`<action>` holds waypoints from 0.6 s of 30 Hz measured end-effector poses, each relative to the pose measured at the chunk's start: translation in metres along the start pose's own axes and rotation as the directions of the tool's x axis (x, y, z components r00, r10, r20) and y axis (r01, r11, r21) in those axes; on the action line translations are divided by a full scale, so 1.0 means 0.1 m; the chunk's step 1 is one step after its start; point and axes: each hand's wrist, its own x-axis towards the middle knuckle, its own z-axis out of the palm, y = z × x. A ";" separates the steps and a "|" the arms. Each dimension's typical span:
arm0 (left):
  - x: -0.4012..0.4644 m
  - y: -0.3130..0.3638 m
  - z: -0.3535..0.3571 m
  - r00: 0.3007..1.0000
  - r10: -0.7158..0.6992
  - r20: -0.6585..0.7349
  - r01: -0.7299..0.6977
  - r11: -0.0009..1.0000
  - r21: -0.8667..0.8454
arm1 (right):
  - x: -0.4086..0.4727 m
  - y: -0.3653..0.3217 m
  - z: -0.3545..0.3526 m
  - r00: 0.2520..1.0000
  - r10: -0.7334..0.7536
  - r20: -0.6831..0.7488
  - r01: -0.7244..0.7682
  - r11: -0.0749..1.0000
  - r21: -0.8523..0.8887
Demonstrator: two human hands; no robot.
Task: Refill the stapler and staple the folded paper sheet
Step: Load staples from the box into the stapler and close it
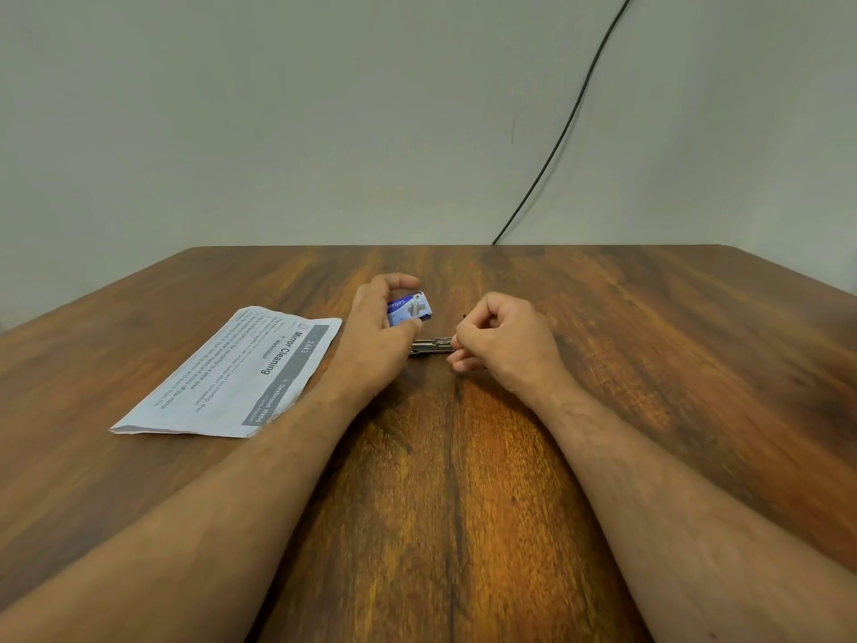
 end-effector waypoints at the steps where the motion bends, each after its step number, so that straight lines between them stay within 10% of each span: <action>1: 0.02 -0.03 0.01 1.000 -0.003 -0.031 0.003 1.000 -0.020 | 0.00 0.00 0.00 1.000 -0.007 0.002 0.007 1.000 -0.011; 18: 0.11 -0.06 0.02 0.971 -0.219 -0.093 0.235 0.945 0.226 | 0.02 0.01 0.02 0.994 0.048 0.094 -0.042 0.997 -0.068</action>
